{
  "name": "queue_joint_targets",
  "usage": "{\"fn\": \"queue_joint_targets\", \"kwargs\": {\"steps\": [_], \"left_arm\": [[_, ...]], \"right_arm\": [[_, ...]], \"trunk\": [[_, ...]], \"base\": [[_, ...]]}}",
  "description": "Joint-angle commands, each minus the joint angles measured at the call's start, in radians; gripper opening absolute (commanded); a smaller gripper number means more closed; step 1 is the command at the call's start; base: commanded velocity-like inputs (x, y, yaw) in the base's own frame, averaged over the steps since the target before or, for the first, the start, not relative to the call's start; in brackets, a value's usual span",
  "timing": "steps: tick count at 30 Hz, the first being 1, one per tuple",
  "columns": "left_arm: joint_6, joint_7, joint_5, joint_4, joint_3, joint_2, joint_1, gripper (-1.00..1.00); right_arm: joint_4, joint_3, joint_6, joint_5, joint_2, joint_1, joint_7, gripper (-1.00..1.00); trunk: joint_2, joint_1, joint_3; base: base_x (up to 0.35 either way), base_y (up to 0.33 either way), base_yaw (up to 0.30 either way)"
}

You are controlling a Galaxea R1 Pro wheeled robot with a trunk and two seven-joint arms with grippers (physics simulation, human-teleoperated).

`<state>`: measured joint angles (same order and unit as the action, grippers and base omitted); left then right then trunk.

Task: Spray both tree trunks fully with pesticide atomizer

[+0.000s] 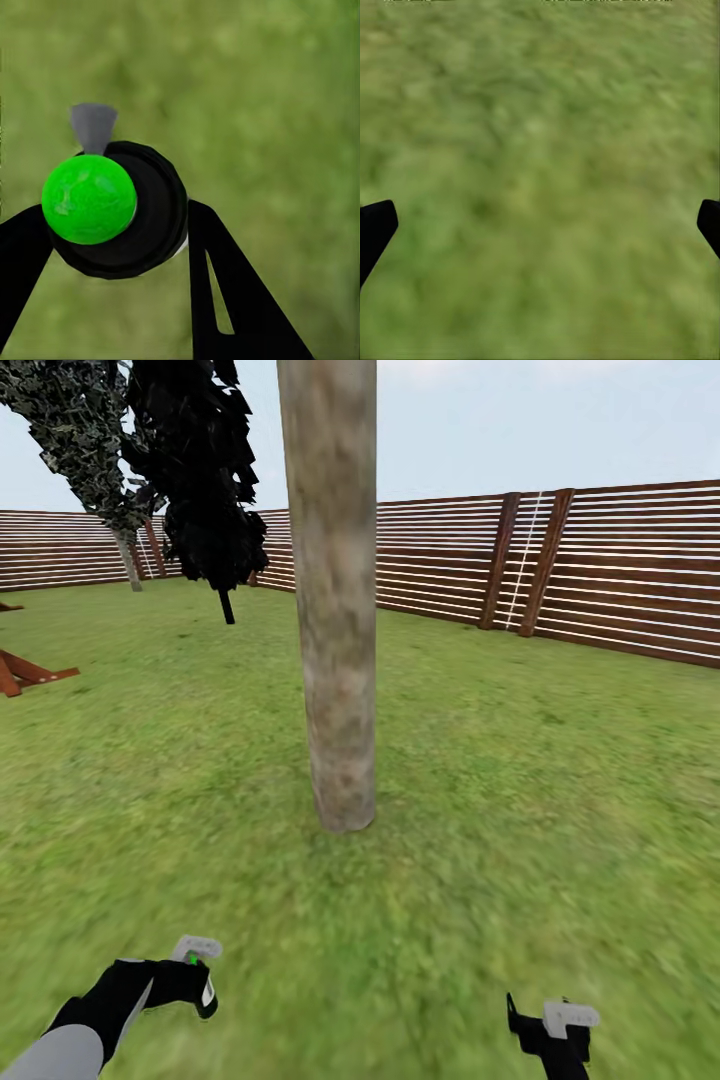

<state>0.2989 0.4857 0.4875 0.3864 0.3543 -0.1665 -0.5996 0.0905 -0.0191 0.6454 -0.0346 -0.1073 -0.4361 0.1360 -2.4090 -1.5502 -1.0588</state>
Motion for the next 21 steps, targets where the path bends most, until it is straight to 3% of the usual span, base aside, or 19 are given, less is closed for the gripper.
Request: {"fn": "queue_joint_targets", "kwargs": {"steps": [1, 4, 7, 9, 15, 18, 21], "left_arm": [[0.001, 0.000, 0.001, 0.000, 0.000, 0.000, -0.002, -1.00], [0.018, -0.002, 0.000, 0.001, 0.001, 0.004, -0.009, -1.00], [0.080, -0.004, 0.004, 0.036, -0.001, 0.037, -0.010, -1.00], [0.098, -0.004, 0.007, 0.069, -0.001, 0.048, -0.010, -1.00], [0.115, -0.006, 0.008, 0.084, -0.004, 0.048, -0.007, -1.00], [0.118, -0.045, 0.006, 0.086, -0.004, 0.052, -0.009, -1.00], [0.210, -0.054, 0.005, 0.101, -0.005, 0.065, -0.047, -1.00]], "right_arm": [[0.000, 0.001, 0.000, -0.003, 0.000, 0.001, 0.000, 1.00], [0.001, 0.002, 0.003, -0.011, 0.001, 0.002, 0.019, 1.00], [0.002, 0.000, 0.003, -0.013, 0.009, 0.002, 0.173, 1.00], [0.001, -0.001, 0.002, -0.014, 0.012, 0.002, 0.203, 1.00], [-0.001, -0.002, 0.001, -0.013, 0.016, 0.002, 0.211, 1.00], [-0.002, -0.003, 0.002, -0.013, 0.017, 0.002, 0.211, 1.00], [-0.002, -0.005, 0.002, -0.009, 0.017, 0.002, 0.209, 1.00]], "trunk": [[0.000, 0.000, 0.000], [0.000, 0.000, 0.000], [0.000, 0.000, 0.000], [0.000, 0.000, 0.000], [0.000, 0.000, 0.000], [0.000, 0.000, 0.000], [0.000, 0.000, 0.000]], "base": [[0.300, -0.067, 0.000], [0.285, -0.127, 0.000], [0.219, -0.202, -0.030], [0.188, -0.227, -0.188], [0.181, -0.233, -0.264], [0.067, -0.087, -0.185], [0.006, -0.008, -0.020]]}}
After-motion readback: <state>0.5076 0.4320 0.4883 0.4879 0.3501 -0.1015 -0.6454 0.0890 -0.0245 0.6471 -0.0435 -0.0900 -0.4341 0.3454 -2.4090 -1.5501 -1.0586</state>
